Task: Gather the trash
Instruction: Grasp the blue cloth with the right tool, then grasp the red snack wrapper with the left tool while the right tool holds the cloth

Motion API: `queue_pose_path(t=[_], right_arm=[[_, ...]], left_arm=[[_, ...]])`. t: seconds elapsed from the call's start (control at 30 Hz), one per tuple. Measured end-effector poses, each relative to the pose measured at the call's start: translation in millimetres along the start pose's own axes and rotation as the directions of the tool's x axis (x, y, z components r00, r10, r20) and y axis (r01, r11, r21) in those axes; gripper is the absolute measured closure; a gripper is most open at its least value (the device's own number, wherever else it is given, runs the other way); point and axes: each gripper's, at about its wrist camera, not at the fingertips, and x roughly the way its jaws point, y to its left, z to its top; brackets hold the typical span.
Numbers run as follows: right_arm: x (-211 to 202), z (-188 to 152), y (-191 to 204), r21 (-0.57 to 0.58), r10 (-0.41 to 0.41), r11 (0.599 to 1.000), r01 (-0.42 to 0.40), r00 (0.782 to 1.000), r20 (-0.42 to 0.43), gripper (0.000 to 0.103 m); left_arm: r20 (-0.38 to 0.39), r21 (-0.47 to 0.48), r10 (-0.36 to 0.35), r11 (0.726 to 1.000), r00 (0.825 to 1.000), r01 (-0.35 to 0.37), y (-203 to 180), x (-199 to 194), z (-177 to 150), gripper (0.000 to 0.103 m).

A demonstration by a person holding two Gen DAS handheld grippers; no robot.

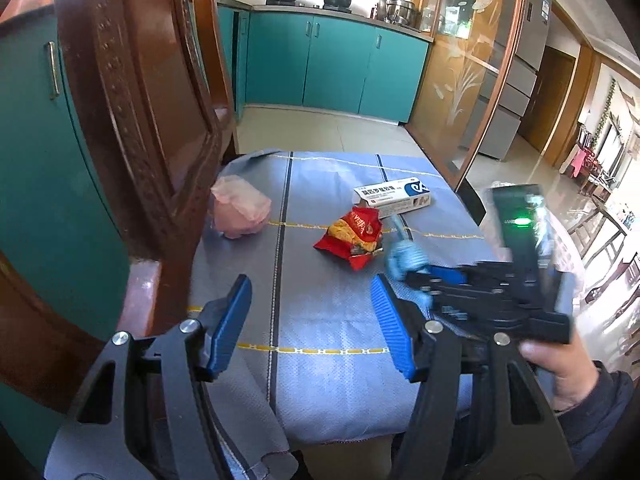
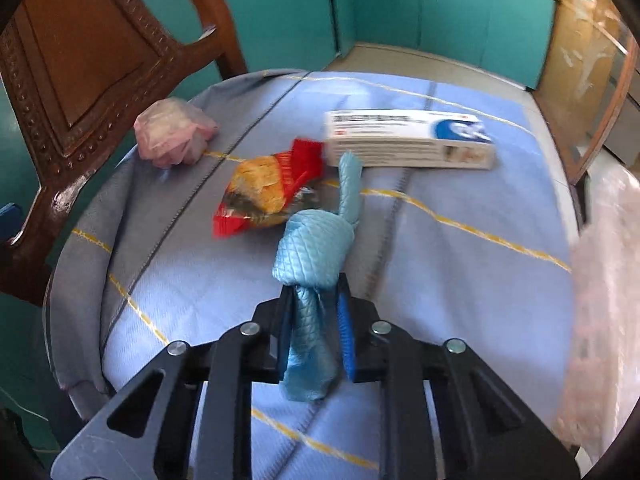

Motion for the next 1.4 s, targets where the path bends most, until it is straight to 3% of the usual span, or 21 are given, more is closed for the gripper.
queue_pose_path(t=[0.3,0.33,0.37,0.43,0.57,0.7,0.77,0.8,0.97,1.2,1.4], right_arm=[[-44.9,-20.9,-37.6,0.078,-0.048,0.996,0.044,0.997,0.053,0.082],[-47.1,-22.4,-39.7,0.084,-0.048,0.996,0.043,0.997,0.056,0.081],[-48.1,-23.8,-40.8,0.090,-0.049,0.995,0.044,0.997,0.056,0.077],[-51.9,-27.6,-45.3,0.104,-0.057,0.993,0.051,0.997,0.058,0.068],[-55.9,-32.2,-47.4,0.112,-0.057,0.992,0.050,0.996,0.061,0.056],[-59.0,-34.2,-48.8,0.110,-0.059,0.993,0.052,0.996,0.065,0.052],[-59.6,-33.6,-49.7,0.113,-0.058,0.992,0.051,0.996,0.066,0.052],[-59.7,-32.8,-50.3,0.115,-0.056,0.992,0.048,0.996,0.067,0.052],[-54.9,-22.8,-41.7,0.095,-0.054,0.994,0.047,0.996,0.068,0.052],[-18.5,3.2,-20.9,0.030,-0.039,0.999,0.037,0.998,0.041,0.052],[6.5,9.5,-14.7,0.017,-0.099,0.995,0.099,0.995,0.012,0.052]], left_arm=[[-0.061,0.004,-0.045,0.999,0.997,0.046,-16.6,65.2,19.6,0.040],[-0.073,0.015,-0.055,0.998,0.996,0.056,-22.1,77.9,26.0,0.036],[-0.078,0.024,-0.056,0.998,0.995,0.058,-24.9,84.9,29.2,0.028],[-0.094,0.053,-0.049,0.997,0.994,0.054,-33.7,105.9,38.1,0.023],[-0.169,0.068,-0.056,0.995,0.984,0.068,-43.5,149.2,47.2,0.022],[-0.203,0.045,-0.085,0.994,0.975,0.096,-47.4,170.3,46.4,0.023],[-0.216,0.035,-0.092,0.994,0.972,0.102,-47.0,174.3,43.2,0.041],[-0.213,0.034,-0.091,0.994,0.973,0.101,-45.7,174.3,41.1,0.041],[-0.181,-0.006,-0.122,0.992,0.976,0.123,-33.5,163.2,36.7,0.068],[-0.178,-0.044,-0.112,0.993,0.978,0.106,-15.5,135.8,17.0,0.070],[-0.164,-0.011,-0.045,0.999,0.985,0.044,-6.4,103.3,1.4,0.068]])
